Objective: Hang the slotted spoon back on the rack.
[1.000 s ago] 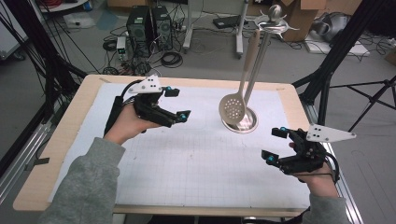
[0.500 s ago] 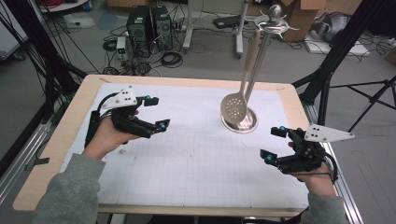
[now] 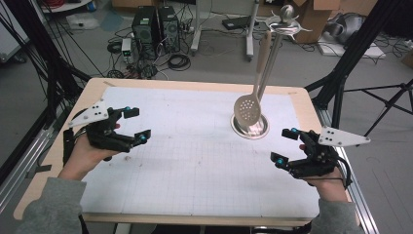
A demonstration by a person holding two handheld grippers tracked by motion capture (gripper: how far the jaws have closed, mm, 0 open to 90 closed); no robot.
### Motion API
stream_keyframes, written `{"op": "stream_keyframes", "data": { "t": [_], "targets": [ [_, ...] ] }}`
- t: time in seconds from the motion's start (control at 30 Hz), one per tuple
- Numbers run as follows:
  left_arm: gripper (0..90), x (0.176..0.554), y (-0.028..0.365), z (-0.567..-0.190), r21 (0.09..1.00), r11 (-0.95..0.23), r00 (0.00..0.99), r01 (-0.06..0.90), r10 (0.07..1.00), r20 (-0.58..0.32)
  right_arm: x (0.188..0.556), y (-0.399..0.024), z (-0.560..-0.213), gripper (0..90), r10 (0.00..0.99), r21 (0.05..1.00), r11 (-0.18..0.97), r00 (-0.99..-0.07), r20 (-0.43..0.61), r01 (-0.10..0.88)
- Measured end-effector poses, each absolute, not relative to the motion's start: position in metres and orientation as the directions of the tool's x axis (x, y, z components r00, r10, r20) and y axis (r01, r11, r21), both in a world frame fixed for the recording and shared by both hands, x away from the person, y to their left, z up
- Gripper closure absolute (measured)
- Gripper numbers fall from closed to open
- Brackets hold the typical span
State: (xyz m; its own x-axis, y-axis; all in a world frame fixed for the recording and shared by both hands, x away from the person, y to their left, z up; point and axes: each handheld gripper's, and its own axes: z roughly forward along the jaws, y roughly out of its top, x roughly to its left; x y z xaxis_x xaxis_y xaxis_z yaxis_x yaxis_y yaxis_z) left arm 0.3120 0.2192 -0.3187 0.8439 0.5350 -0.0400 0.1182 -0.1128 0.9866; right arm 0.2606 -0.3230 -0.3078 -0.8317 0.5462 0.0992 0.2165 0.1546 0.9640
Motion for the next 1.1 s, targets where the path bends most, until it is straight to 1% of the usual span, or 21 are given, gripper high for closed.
{"op": "stream_keyframes", "data": {
  "t": [0.3, 0.4, 0.63, 0.67, 1.1],
  "targets": [
    [12.0, 0.301, 0.235, -0.328, 0.988, -0.105, 0.828, 0.113, 0.560, -0.035, 0.260, -0.321, -0.306, 8.9, 0.546, 0.964, 0.160, -0.833, 0.092, 0.212],
    [12.0, 0.293, 0.242, -0.330, 0.992, -0.095, 0.814, 0.083, 0.581, -0.012, 0.260, -0.319, -0.307, 8.9, 0.544, 0.963, 0.164, -0.834, 0.091, 0.212],
    [12.1, 0.286, 0.253, -0.335, 0.991, -0.097, 0.799, 0.092, 0.601, -0.015, 0.261, -0.319, -0.307, 8.9, 0.545, 0.962, 0.163, -0.833, 0.096, 0.218],
    [12.0, 0.283, 0.256, -0.336, 0.991, -0.103, 0.787, 0.081, 0.617, 0.000, 0.261, -0.319, -0.307, 8.9, 0.546, 0.962, 0.163, -0.832, 0.095, 0.217],
    [12.0, 0.276, 0.270, -0.344, 0.991, -0.085, 0.759, 0.099, 0.651, -0.020, 0.263, -0.315, -0.308, 8.9, 0.544, 0.959, 0.181, -0.835, 0.086, 0.217]
  ]
}}
